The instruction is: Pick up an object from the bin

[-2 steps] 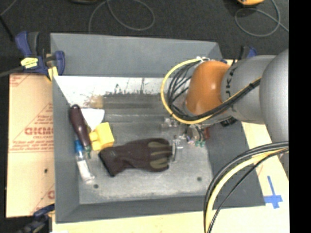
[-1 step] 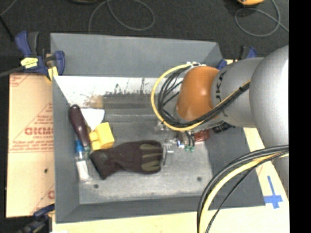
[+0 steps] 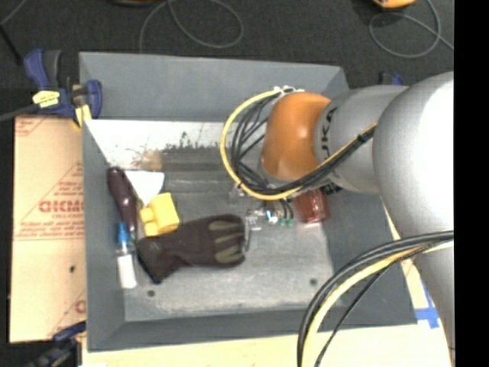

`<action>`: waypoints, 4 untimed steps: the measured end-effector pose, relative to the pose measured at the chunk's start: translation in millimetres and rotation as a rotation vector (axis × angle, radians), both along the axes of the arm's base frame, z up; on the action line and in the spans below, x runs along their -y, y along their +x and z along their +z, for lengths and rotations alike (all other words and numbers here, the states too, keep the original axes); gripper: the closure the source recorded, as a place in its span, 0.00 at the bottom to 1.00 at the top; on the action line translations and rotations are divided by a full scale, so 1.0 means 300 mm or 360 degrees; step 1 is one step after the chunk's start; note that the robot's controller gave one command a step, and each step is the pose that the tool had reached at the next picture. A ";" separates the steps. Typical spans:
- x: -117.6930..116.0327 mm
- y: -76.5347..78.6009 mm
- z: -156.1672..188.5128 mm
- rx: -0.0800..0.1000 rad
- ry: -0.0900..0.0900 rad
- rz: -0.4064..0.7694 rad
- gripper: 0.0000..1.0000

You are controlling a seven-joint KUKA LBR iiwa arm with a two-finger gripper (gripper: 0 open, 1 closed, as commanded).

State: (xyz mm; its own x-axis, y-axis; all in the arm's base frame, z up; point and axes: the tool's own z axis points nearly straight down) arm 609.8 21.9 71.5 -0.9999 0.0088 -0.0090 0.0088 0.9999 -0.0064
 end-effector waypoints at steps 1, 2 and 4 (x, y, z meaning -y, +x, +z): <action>-0.151 -0.182 -0.002 0.0014 0.0013 -0.0427 1.00; -0.152 -0.181 -0.001 0.0014 0.0013 -0.0425 1.00; -0.166 -0.146 0.077 0.0019 0.0011 -0.0490 1.00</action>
Offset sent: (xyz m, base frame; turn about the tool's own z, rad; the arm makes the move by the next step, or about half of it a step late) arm 0.0000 0.0000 0.0000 0.0000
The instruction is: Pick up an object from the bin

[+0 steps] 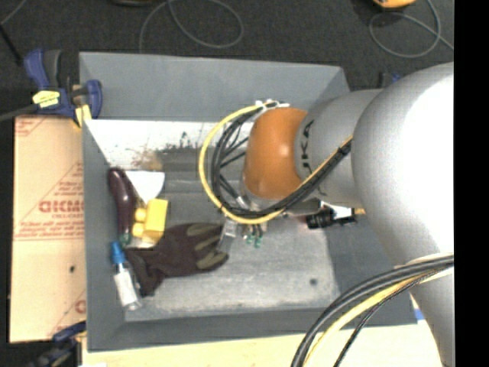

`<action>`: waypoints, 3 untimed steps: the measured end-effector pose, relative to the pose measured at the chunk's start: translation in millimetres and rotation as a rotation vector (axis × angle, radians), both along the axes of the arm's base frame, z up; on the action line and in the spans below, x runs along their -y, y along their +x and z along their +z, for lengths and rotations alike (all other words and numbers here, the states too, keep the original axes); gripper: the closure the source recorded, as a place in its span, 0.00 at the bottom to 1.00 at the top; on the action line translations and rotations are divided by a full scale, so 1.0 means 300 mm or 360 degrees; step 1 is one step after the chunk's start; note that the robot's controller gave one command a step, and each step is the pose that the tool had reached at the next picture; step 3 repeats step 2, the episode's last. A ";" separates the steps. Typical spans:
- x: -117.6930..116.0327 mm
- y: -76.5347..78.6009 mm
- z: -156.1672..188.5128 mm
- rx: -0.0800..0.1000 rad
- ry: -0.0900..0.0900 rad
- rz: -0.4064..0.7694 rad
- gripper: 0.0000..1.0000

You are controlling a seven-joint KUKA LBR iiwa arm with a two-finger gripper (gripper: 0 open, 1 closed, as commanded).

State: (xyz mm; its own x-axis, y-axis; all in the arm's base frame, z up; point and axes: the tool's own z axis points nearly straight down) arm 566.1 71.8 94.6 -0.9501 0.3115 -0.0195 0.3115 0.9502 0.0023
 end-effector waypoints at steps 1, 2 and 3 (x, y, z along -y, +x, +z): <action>0.024 0.006 0.224 0.0004 -0.0003 0.0017 1.00; 0.025 0.006 0.224 0.0004 -0.0003 0.0017 1.00; 0.025 0.006 0.224 0.0004 -0.0003 0.0017 1.00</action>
Offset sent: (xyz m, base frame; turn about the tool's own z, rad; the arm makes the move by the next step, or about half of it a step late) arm 0.0000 0.0000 0.0000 0.0000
